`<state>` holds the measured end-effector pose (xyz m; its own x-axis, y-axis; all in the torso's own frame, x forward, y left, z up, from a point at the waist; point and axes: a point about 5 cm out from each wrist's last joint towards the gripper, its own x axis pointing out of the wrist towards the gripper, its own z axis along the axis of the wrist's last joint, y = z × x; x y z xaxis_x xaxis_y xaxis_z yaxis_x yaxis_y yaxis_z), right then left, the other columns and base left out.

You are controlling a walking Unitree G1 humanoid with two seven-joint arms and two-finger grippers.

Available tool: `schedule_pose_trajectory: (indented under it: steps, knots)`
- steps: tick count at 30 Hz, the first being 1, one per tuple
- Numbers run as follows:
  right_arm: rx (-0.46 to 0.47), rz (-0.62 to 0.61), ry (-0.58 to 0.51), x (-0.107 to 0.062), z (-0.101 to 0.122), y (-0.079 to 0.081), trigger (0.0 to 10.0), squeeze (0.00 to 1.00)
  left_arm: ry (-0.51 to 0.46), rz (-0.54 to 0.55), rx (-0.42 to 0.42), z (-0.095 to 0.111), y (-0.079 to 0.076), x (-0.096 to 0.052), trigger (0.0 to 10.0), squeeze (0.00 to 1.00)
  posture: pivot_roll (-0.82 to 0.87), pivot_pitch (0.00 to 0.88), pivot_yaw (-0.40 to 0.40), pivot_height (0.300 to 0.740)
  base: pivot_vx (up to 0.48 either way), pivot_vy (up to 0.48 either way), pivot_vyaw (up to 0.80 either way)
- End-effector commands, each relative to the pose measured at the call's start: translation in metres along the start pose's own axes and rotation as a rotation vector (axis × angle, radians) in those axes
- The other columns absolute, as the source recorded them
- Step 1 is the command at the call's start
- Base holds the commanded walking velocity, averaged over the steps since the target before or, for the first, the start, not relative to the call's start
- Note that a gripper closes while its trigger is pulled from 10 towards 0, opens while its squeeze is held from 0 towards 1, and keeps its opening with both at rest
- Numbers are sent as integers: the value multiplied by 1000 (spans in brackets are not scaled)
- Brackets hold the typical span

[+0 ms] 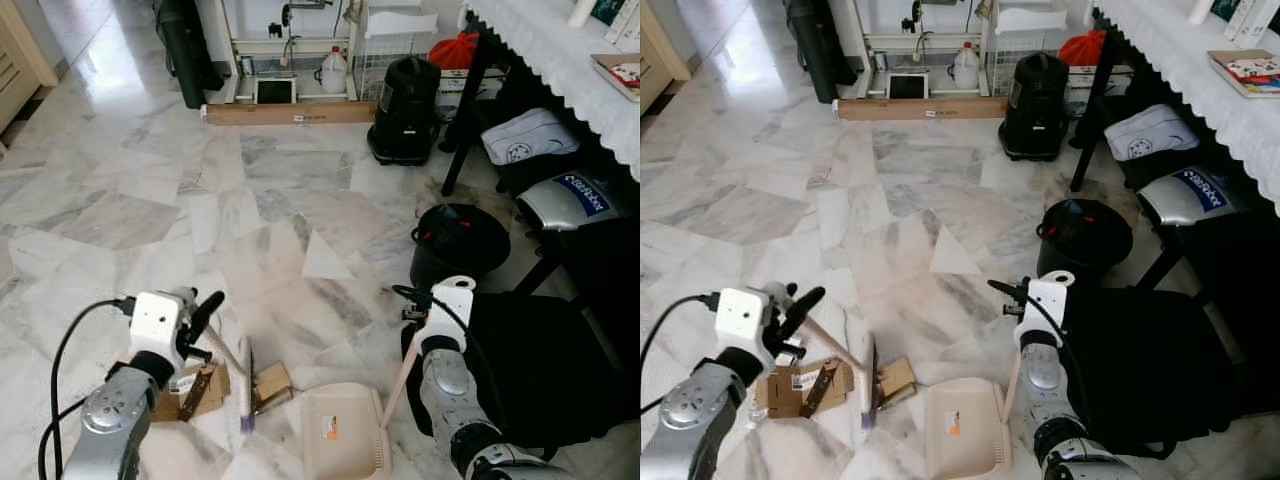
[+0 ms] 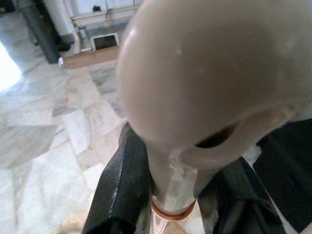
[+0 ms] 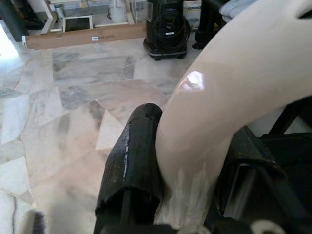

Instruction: Sweep floor

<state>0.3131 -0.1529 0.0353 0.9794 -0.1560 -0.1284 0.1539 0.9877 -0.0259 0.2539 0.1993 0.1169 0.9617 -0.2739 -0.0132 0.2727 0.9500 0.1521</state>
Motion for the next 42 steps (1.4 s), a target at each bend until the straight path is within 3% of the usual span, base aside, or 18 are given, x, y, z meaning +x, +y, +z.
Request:
schedule_pose_trajectory:
  steps: [1, 8, 12, 17, 33, 42]
  knots:
    - [1, 6, 74, -6, -13, 2, 10000, 0, -12, -55, -9, 6, -6, 2, 10000, 0, 101, 112, 3, 740, 0, 0, 0]
    - [-4, 6, 76, -5, -13, 1, 10000, 0, 77, -136, -21, -11, -16, 1, 10000, 0, 91, 101, 1, 740, 0, 0, 0]
    - [-6, 5, 75, -5, -13, 0, 10000, 0, 102, -160, 36, -15, -16, -2, 10000, 0, 90, 100, -1, 740, 0, 0, 0]
    - [-10, 7, 79, -6, -15, -1, 10000, 0, 56, -115, 69, -4, -5, -1, 10000, 0, 96, 100, -5, 740, 0, 0, 0]
    - [-8, 12, 93, -8, -17, 0, 10000, 0, -35, -177, 101, 29, -9, 6, 10000, 0, 104, 102, -4, 740, 0, 0, 0]
    - [-5, 9, 97, -8, -18, 0, 10000, 0, -42, -146, 232, 29, -3, 7, 10000, 0, 103, 102, -2, 740, 0, 0, 0]
